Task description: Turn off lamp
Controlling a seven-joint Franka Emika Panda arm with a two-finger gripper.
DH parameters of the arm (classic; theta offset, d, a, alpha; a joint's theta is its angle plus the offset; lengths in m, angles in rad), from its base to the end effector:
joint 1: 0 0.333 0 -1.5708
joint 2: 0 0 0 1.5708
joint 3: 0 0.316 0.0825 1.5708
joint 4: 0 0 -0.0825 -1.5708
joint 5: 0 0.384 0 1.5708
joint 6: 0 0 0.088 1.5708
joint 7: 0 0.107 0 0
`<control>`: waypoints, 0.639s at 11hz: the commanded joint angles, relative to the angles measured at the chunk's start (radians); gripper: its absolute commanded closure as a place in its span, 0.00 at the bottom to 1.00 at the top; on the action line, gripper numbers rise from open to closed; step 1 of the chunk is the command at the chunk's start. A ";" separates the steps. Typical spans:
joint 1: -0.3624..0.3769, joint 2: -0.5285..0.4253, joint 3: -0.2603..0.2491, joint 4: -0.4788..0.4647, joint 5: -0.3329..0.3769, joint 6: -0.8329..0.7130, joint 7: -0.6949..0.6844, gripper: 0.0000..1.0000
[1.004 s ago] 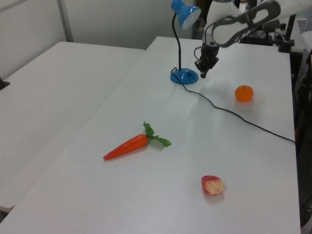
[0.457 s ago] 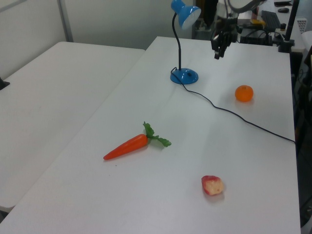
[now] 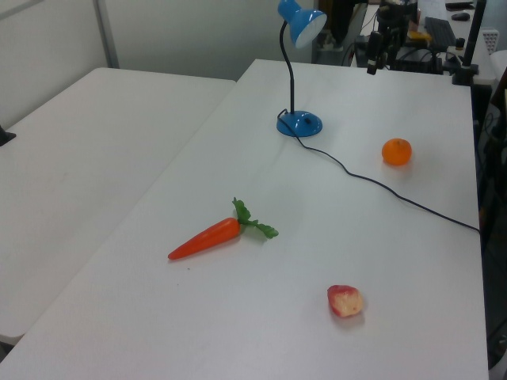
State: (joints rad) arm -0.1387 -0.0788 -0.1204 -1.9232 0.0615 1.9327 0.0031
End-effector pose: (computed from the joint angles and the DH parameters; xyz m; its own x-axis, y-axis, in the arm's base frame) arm 0.5290 -0.1376 0.5312 0.9562 -0.2796 0.0866 -0.2743 -0.9592 -0.0689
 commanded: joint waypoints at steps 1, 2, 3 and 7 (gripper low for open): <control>0.045 0.099 -0.027 0.162 -0.015 -0.191 -0.020 0.00; 0.047 0.094 -0.021 0.170 -0.014 -0.210 -0.034 0.00; 0.051 0.090 -0.018 0.171 -0.014 -0.212 -0.040 0.00; 0.103 0.053 -0.018 0.171 -0.009 -0.241 -0.043 0.00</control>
State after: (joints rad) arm -0.0618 0.0001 -0.1253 -1.7641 0.0614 1.7315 -0.0191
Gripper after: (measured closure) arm 0.000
